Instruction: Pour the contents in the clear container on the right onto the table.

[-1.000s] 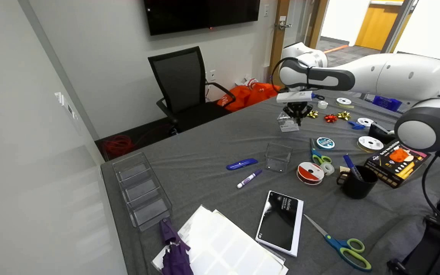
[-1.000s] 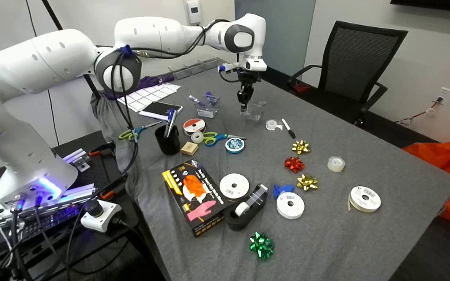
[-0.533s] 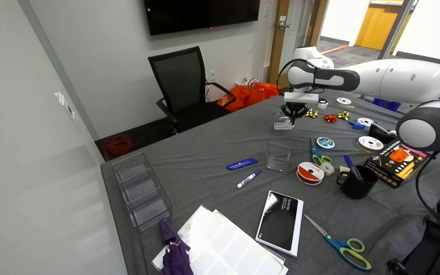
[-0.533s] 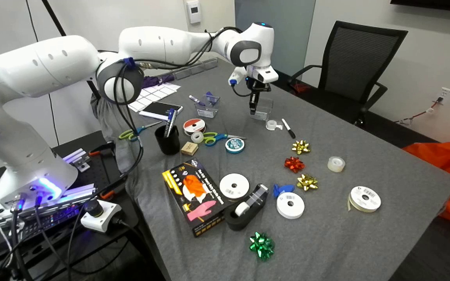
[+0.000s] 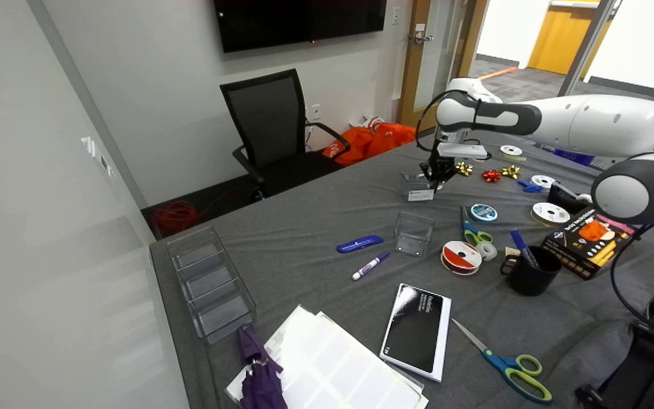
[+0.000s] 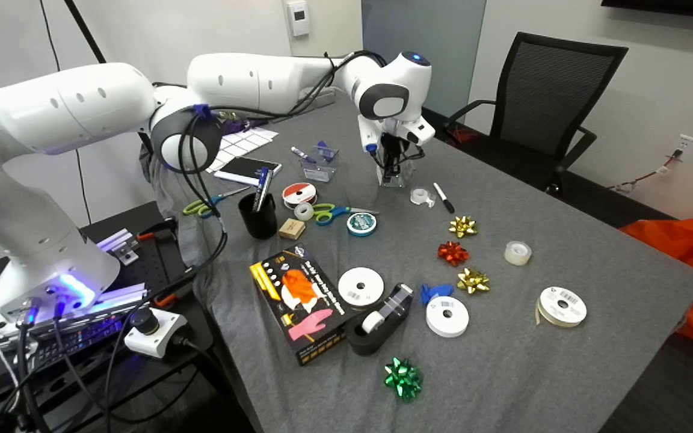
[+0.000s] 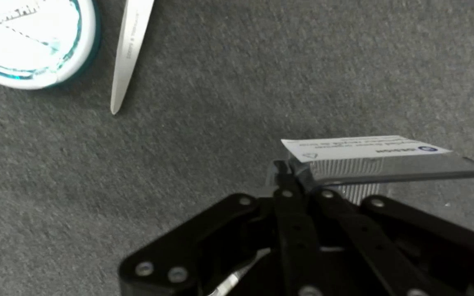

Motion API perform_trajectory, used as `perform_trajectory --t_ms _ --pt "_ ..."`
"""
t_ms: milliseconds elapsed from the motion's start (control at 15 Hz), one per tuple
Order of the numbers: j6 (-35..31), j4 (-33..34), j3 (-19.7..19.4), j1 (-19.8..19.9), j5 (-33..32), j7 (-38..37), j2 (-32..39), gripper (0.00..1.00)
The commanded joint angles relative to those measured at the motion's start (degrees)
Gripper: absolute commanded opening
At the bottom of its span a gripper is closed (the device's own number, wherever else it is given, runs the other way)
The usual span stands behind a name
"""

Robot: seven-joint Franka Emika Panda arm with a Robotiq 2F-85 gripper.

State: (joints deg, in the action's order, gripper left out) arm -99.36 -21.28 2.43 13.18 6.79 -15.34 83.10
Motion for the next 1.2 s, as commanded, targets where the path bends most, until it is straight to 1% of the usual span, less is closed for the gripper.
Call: perform_trajectory --t_ms 0,67,133,267,333,400,533,733,867,1000,1133 --pt "1.39 -0.34 1.08 1.03 1.09 5.96 0.76 0.29" --pt "1.83 -0.41 0.79 1.06 0.84 6.18 0.61 0.29" --pt "3.1 0.49 0.59 1.0 0.71 6.09 1.12 0.35" --pt "4.52 0.85 0.47 0.75 0.67 5.48 1.61 0.5" --pt "4.8 -0.5 0.43 0.67 0.69 5.3 0.74 0.57" --pt "5.12 -0.43 0.43 0.64 0.69 5.27 0.91 0.65" --pt "5.47 -0.3 0.57 0.61 0.83 5.29 1.13 0.77" --pt "6.67 0.39 1.19 0.62 1.43 5.31 1.22 0.98" --pt "7.26 0.6 1.92 0.7 2.19 5.42 0.99 1.0" --pt "6.22 -0.59 2.4 0.68 2.78 5.27 0.18 1.0" --pt "5.58 -0.45 2.67 0.58 3.16 4.87 -0.07 1.0"
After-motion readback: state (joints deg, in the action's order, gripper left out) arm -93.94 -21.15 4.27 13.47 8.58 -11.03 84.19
